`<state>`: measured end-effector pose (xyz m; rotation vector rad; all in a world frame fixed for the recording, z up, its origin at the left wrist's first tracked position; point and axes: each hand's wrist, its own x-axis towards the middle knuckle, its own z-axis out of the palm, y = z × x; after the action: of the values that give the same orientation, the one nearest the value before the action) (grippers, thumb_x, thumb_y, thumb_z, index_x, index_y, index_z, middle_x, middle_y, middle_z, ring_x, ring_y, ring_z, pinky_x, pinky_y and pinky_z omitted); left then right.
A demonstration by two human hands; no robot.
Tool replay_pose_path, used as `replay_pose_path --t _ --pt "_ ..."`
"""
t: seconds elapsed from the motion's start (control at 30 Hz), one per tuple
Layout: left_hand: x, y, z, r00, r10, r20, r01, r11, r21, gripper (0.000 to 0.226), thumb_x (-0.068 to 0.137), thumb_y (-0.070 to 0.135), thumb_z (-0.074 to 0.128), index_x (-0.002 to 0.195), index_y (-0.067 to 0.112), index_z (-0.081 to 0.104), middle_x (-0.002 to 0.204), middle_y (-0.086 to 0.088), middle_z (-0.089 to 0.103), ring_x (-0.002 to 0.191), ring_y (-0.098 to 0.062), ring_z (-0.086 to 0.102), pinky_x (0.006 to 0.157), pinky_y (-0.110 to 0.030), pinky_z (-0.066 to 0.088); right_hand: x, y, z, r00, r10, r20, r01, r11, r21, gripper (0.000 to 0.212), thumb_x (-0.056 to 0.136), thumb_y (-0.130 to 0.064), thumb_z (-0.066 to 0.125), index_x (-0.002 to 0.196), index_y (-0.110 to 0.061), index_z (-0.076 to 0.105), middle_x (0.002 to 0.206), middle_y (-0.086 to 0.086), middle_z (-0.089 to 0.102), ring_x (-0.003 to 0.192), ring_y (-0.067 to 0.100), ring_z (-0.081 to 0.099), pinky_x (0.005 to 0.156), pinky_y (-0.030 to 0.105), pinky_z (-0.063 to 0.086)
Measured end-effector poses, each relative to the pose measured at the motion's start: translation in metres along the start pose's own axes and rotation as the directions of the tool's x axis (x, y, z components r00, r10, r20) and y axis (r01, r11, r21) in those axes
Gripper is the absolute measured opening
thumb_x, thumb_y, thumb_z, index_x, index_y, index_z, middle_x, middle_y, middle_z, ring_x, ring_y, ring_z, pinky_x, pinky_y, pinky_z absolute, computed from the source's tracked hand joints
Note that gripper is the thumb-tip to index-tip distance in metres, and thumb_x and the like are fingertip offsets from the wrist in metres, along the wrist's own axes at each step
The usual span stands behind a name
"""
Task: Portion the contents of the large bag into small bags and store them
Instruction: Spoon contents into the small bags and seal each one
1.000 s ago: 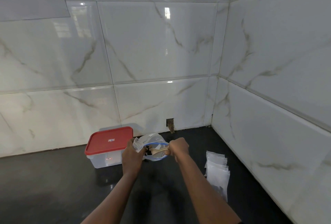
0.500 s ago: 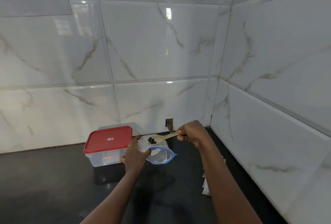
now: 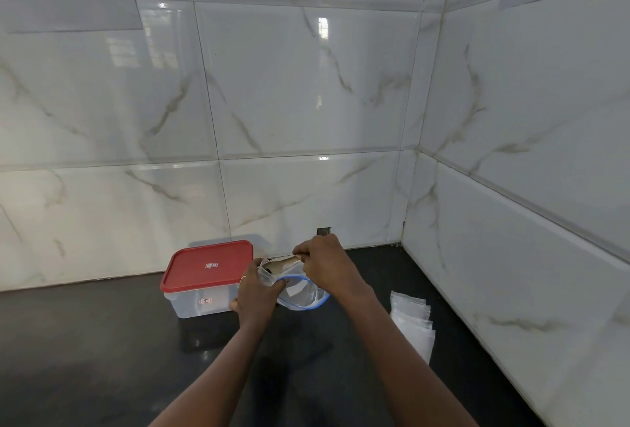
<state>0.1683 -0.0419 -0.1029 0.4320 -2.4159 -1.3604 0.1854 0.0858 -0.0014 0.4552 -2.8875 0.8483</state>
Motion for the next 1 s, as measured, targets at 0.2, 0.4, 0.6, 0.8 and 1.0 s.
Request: replay_pose_path --t 0.2,0.4,0.6,0.8,1.0 --pt "0.001 0.003 0.000 1.000 -0.013 -0.001 0.013 1.000 -0.005 0.062 0.077 0.028 0.073 0.129 0.016 0.043 0.126 -0.008 0.056 0.115 -0.030 0.051 0.099 -0.048 0.036 -0.001 -0.001 -0.005 0.999 -0.044 -0.015 0.043 0.997 -0.067 0.040 0.092 0.004 0.044 0.124 -0.010 0.062 0.122 0.009 0.064 0.116 0.024 0.054 0.101 0.032 0.045" --pt "0.005 0.009 -0.007 1.000 -0.028 -0.002 0.028 1.000 -0.002 0.057 0.079 0.028 0.070 0.128 0.018 0.044 0.121 -0.007 0.058 0.113 -0.030 0.052 0.094 -0.043 0.034 -0.016 0.018 -0.032 0.970 0.152 -0.191 -0.145 0.988 0.052 0.030 0.093 -0.005 0.047 0.113 -0.008 0.069 0.106 0.013 0.068 0.101 0.028 0.062 0.094 0.035 0.050" --pt "0.008 0.009 -0.008 1.000 -0.014 -0.014 0.014 0.999 0.041 0.052 0.082 0.032 0.067 0.128 0.019 0.046 0.120 -0.008 0.061 0.111 -0.031 0.055 0.093 -0.042 0.040 -0.009 0.031 0.025 0.964 0.266 0.011 -0.266 0.963 0.030 0.034 0.091 -0.005 0.045 0.118 -0.007 0.066 0.114 0.017 0.064 0.100 0.025 0.063 0.090 0.024 0.048" --pt "0.006 0.001 -0.009 1.000 0.001 -0.005 -0.001 0.999 0.035 0.047 0.080 0.035 0.068 0.121 0.021 0.050 0.111 -0.006 0.065 0.101 -0.028 0.058 0.087 -0.039 0.045 0.016 0.024 0.070 0.946 0.298 0.130 -0.293 0.954 -0.055 0.032 0.097 -0.004 0.043 0.127 0.000 0.054 0.127 0.018 0.052 0.110 0.023 0.056 0.082 0.027 0.043" --pt "0.008 -0.002 -0.010 0.999 0.031 -0.031 -0.031 0.999 0.021 0.048 0.079 0.034 0.071 0.121 0.019 0.051 0.110 -0.005 0.065 0.100 -0.026 0.059 0.088 -0.038 0.045 0.030 0.027 0.104 0.923 0.367 0.119 -0.383 0.907 0.176 0.023 0.098 -0.007 0.034 0.105 -0.008 0.056 0.082 0.002 0.056 0.081 0.016 0.056 0.066 0.015 0.043"
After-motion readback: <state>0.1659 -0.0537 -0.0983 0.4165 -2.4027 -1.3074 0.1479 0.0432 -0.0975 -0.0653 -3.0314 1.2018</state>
